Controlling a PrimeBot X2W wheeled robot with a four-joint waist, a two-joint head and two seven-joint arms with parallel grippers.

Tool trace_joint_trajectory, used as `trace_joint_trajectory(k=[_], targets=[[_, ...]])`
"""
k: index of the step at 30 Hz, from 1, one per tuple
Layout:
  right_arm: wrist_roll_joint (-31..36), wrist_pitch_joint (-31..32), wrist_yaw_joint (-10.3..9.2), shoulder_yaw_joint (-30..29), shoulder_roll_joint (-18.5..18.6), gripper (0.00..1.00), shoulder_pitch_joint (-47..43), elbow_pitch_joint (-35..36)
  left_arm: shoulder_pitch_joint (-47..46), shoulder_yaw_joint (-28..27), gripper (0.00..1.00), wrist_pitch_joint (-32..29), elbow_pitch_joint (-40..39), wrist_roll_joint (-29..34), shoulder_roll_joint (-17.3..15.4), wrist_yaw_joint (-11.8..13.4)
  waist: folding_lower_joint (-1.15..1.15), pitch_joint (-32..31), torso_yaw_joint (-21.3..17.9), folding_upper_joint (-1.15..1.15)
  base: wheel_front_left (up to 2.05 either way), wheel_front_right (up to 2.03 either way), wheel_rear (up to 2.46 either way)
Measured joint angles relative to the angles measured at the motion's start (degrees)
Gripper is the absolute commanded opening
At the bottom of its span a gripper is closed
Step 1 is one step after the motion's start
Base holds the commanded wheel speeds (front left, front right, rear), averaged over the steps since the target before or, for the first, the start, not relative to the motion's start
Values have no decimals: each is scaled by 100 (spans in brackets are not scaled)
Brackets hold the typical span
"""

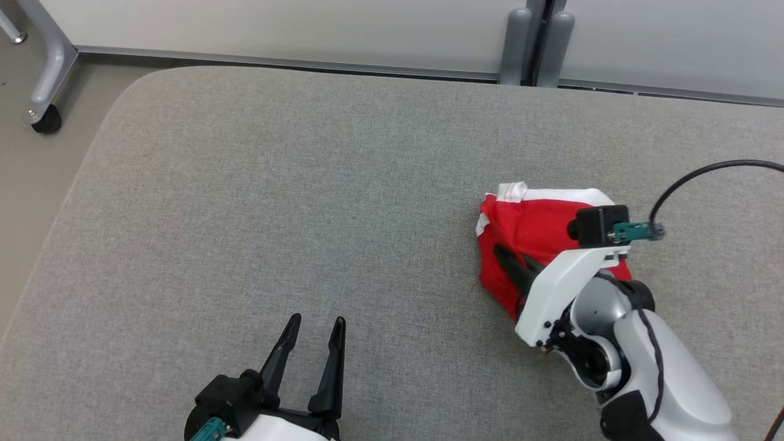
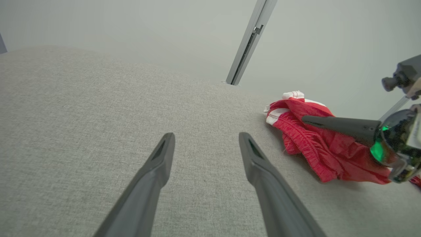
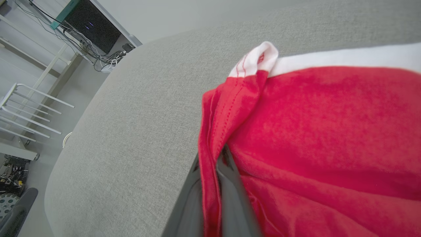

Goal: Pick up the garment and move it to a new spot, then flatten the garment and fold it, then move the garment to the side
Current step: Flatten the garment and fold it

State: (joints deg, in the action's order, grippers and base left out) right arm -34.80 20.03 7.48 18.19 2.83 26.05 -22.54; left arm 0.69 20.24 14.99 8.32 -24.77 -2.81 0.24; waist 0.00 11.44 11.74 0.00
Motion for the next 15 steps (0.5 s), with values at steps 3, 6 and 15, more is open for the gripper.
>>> trace_joint_trajectory(k=[3,6,15], targets=[[-41,-156,0,387,-4,100,36,-188,10,38,100,0,31,-16,2,19,0,-92,-24,0,0,0,0],[-145,-382,1,684,-5,100,23,-260,87,-15,100,0,69,-31,1,35,0,-202,-83,0,0,0,0],[65,-1345,1,622,0,100,-717,288,550,-371,100,0,176,13,2,35,0,-825,-355,0,0,0,0]])
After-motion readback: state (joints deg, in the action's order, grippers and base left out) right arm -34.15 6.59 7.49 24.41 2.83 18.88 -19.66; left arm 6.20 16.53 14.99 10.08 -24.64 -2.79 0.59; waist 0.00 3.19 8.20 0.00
